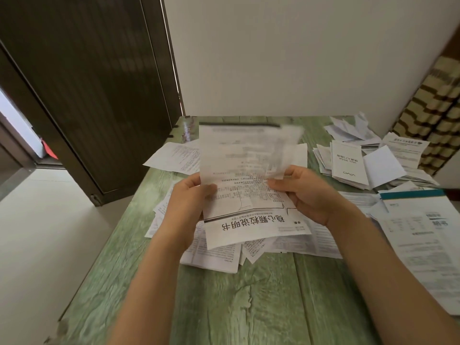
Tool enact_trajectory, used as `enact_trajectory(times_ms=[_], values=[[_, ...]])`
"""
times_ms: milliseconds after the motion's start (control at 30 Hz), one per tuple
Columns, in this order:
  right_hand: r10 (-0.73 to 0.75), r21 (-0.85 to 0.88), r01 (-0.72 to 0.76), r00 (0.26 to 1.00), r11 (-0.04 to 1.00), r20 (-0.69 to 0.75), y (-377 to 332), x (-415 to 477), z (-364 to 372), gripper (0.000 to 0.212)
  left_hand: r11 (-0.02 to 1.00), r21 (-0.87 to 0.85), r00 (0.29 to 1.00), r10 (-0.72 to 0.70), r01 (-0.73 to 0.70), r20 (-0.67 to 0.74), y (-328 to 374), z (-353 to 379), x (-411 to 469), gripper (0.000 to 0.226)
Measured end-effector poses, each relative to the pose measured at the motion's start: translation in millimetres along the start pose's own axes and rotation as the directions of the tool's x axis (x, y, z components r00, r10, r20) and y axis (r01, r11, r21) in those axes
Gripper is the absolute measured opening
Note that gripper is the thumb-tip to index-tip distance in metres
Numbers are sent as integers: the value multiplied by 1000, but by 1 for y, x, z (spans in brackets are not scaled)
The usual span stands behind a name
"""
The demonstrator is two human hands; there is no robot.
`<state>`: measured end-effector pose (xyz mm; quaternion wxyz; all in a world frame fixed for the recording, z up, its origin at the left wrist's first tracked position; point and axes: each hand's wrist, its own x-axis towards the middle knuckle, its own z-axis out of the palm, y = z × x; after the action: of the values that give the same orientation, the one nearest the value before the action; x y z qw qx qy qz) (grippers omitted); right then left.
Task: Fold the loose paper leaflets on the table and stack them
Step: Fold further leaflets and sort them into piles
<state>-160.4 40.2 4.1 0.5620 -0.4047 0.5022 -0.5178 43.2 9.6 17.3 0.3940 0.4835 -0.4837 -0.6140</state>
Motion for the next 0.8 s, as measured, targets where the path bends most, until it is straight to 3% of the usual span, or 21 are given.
enact_trajectory(times_ms=[167,300,367,434,534,634,700,800], values=[[-8,-77,9,1000,997,15,-3,-5,0,50,1000,-12,1000,12,-12,-2,6,0,-5,34],[-56,-115,59,998,992,34,-4,-5,0,55,981,-170,995,-97,96,4,7,-2,-8,34],[-69,-163,74,997,984,36,-3,-5,0,55,989,-62,991,-132,134,36,6,-5,-7,35],[-37,-183,45,998,982,45,-4,-8,-2,47,993,48,993,-114,112,35,4,-6,-8,22],[3,-147,8,997,989,73,-10,-9,-9,38,989,93,994,-110,111,-19,0,-10,-14,18],[-17,-105,26,996,994,90,-12,-9,-14,31,979,176,993,-116,108,36,-4,-15,-19,15],[22,-228,14,988,973,154,-9,-9,-10,28,970,233,989,-103,75,109,-2,-14,-21,12],[190,-467,-36,939,883,288,-5,-12,2,31,964,264,983,-87,42,163,-1,-8,-22,11]])
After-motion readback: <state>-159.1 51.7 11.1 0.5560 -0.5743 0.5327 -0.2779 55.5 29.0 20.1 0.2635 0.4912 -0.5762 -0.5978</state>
